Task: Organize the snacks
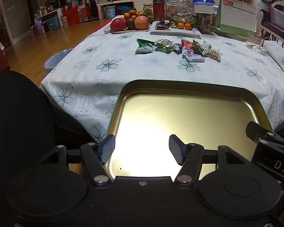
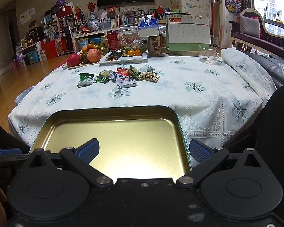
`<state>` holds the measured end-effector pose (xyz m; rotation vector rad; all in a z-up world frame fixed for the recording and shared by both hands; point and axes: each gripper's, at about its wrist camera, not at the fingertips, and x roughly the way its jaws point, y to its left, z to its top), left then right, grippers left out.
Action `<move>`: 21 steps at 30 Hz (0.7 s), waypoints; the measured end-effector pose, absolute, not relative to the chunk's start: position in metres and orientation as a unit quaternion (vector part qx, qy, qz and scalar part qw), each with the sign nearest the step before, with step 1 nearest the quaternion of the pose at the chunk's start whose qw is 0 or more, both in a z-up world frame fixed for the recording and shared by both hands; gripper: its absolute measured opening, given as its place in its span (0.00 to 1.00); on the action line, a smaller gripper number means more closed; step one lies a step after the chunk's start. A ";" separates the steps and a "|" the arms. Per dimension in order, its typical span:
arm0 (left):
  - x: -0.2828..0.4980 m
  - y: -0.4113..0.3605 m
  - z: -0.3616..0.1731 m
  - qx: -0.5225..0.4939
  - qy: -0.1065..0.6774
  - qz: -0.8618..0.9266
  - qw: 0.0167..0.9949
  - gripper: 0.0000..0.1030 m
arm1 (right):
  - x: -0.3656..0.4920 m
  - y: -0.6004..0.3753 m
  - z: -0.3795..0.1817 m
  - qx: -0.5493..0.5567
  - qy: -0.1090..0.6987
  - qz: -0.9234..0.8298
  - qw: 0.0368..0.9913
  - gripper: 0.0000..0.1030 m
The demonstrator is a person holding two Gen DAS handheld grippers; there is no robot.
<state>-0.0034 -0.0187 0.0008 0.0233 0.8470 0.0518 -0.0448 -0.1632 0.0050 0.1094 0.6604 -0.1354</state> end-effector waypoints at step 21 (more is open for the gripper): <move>-0.002 -0.019 -0.003 0.011 0.416 0.024 0.909 0.63 | -0.044 -0.161 0.004 0.047 0.324 -0.069 0.942 1.00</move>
